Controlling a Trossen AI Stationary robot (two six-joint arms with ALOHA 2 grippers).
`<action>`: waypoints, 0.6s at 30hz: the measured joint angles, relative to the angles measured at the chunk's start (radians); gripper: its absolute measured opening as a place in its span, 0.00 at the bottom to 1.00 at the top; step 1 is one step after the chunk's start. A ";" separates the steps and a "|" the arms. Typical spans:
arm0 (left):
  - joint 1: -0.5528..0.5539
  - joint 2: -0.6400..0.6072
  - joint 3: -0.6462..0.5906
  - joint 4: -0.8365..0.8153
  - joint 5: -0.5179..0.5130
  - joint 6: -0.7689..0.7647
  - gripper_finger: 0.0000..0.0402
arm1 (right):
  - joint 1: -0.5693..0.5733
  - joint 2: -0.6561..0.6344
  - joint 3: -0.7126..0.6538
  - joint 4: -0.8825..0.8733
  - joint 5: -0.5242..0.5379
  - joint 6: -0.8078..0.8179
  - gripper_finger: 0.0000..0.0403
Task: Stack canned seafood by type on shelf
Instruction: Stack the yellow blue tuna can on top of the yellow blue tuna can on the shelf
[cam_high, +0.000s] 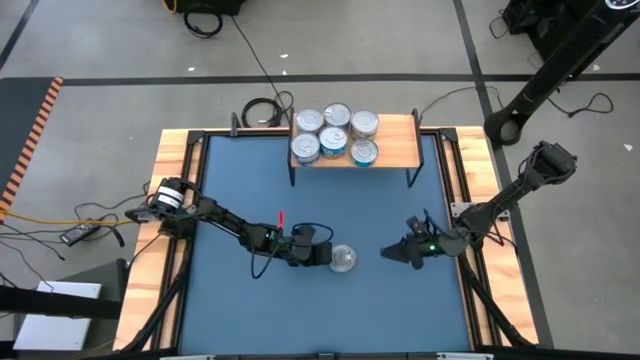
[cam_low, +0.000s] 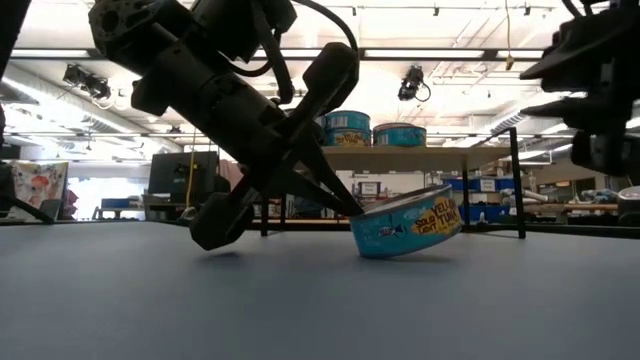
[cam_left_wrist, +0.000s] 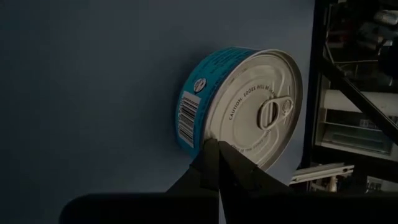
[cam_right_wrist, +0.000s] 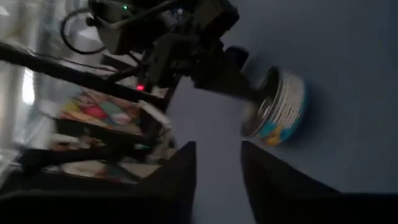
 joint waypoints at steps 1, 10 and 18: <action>0.000 0.000 0.000 0.000 0.000 0.000 0.00 | -0.004 0.000 0.009 -0.024 0.007 -0.042 0.35; 0.000 0.002 -0.001 0.000 0.002 0.003 0.00 | -0.060 0.131 0.045 -0.053 0.024 -0.011 0.59; 0.000 0.003 -0.002 0.000 0.003 0.024 0.00 | -0.115 0.368 0.052 0.148 -0.057 0.093 0.71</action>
